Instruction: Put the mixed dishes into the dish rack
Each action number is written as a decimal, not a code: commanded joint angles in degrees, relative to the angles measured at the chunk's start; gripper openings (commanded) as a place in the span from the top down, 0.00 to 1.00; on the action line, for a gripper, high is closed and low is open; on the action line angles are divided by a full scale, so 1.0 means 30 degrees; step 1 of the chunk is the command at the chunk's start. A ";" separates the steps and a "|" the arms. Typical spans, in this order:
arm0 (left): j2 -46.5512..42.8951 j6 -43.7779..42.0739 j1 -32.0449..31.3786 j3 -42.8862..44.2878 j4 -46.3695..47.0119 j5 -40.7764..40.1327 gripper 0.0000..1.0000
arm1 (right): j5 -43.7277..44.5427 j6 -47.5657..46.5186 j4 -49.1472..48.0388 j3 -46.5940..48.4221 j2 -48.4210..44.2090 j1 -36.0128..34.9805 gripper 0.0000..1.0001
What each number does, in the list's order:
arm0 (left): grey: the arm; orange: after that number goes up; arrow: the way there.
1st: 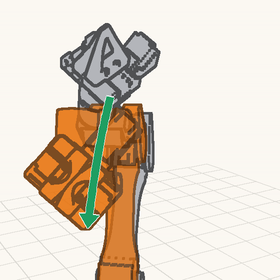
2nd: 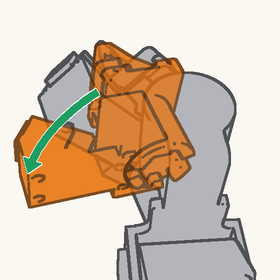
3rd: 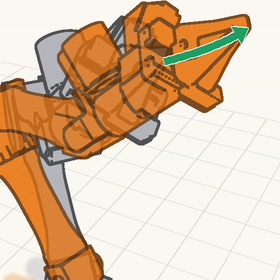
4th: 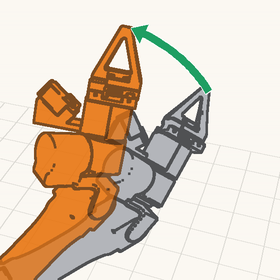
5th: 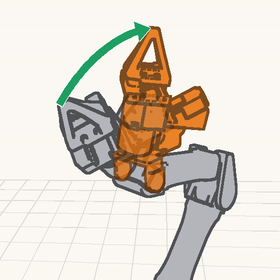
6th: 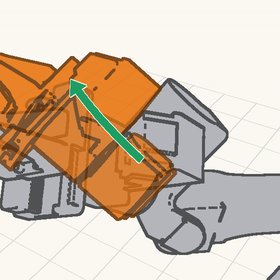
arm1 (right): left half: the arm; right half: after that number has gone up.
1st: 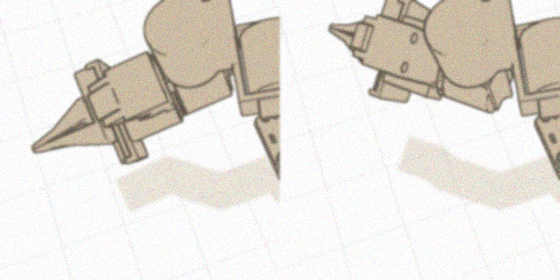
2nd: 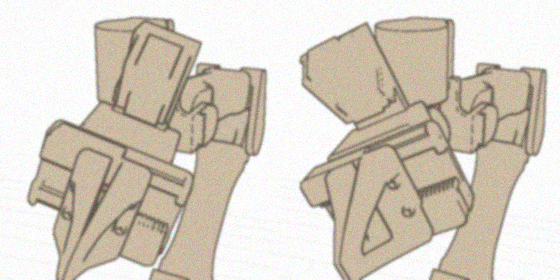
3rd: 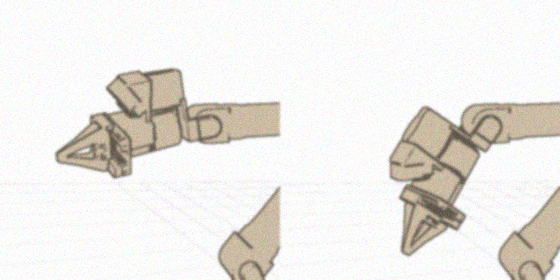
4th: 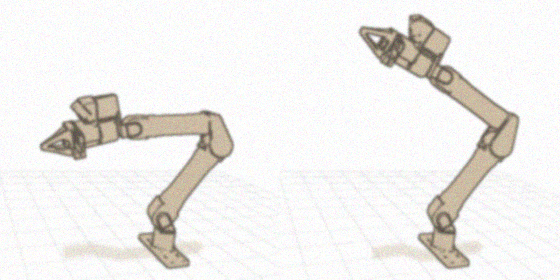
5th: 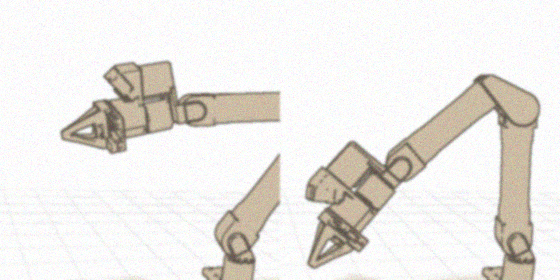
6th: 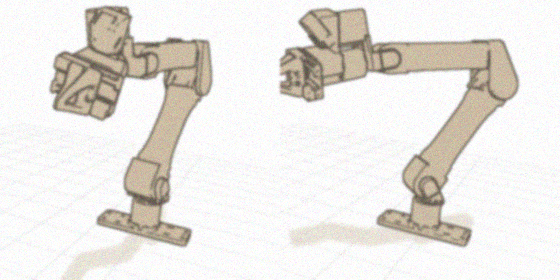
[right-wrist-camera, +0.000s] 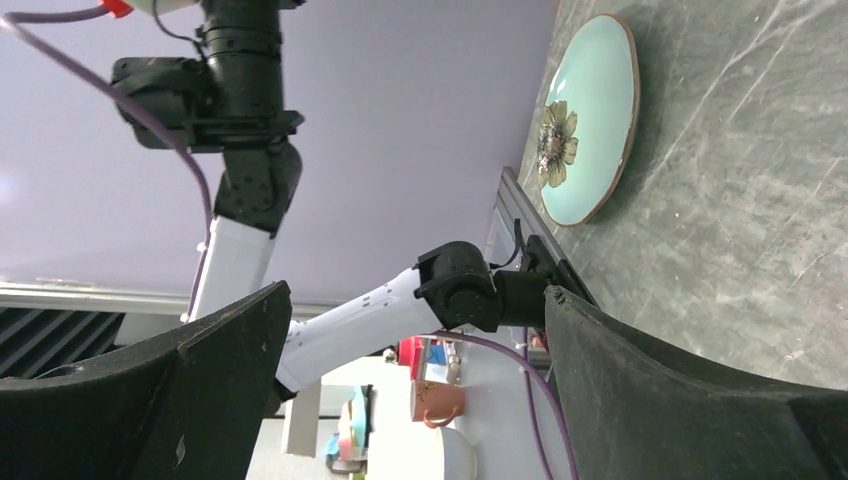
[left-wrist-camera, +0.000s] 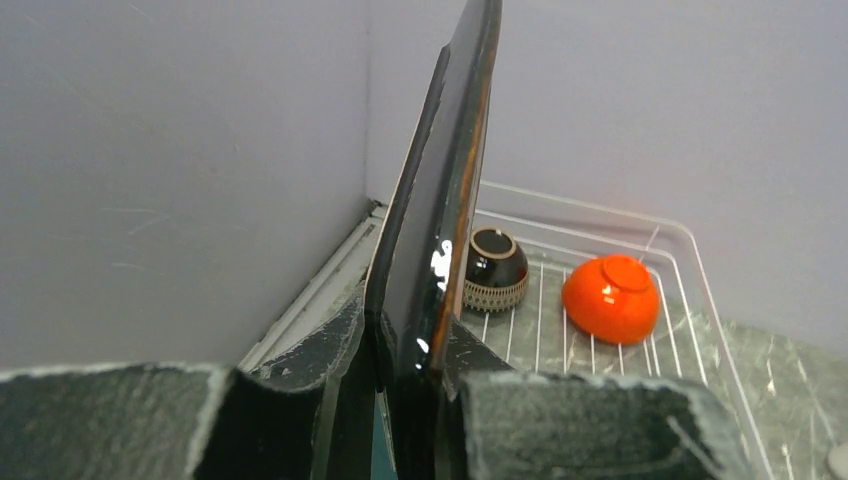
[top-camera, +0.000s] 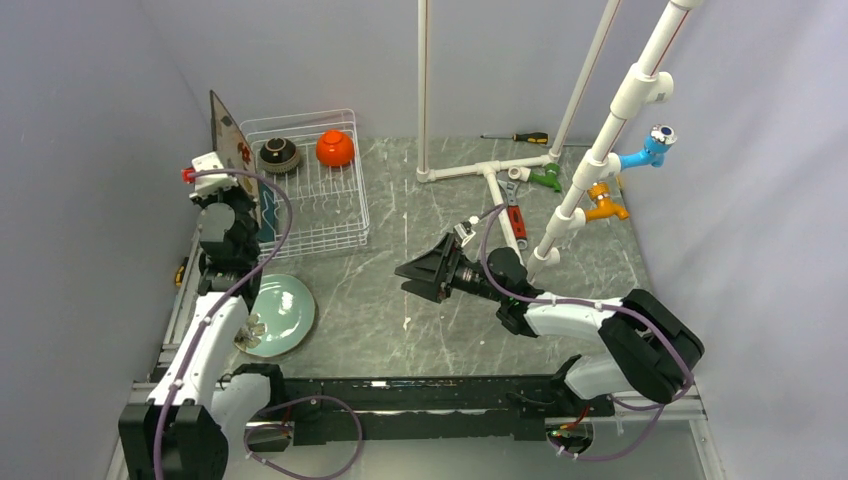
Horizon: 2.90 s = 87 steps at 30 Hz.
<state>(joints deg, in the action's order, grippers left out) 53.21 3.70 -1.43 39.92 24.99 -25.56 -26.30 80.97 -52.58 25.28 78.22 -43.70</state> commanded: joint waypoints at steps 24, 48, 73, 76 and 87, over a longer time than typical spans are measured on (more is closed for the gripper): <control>0.3142 0.0892 0.2616 -0.1183 0.9375 0.4727 1.00 | -0.0233 -0.0092 -0.0992 -0.0506 -0.0665 0.0010 0.03; 0.4824 0.1651 0.2586 -0.2671 1.0681 0.4182 1.00 | 0.0376 -0.0429 0.0059 -0.0828 -0.2043 -0.0024 0.03; 0.6230 0.2164 0.2157 -0.3283 1.1134 0.2259 0.96 | 0.0295 -0.0319 -0.0226 -0.0793 -0.1627 -0.0022 0.04; 0.6230 0.2062 0.2062 -0.3367 1.1179 0.1898 0.83 | 0.0339 -0.0330 -0.0265 -0.0887 -0.1664 -0.0030 0.04; 0.6426 0.2675 0.2001 -0.3486 1.0931 0.1130 0.53 | 0.0502 -0.0329 -0.0200 -0.1186 -0.1996 -0.0020 0.04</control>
<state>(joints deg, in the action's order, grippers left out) 73.93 10.41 4.84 28.32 51.16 -20.12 -25.58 80.09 -50.19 22.28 73.28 -43.70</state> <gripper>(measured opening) 0.441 0.965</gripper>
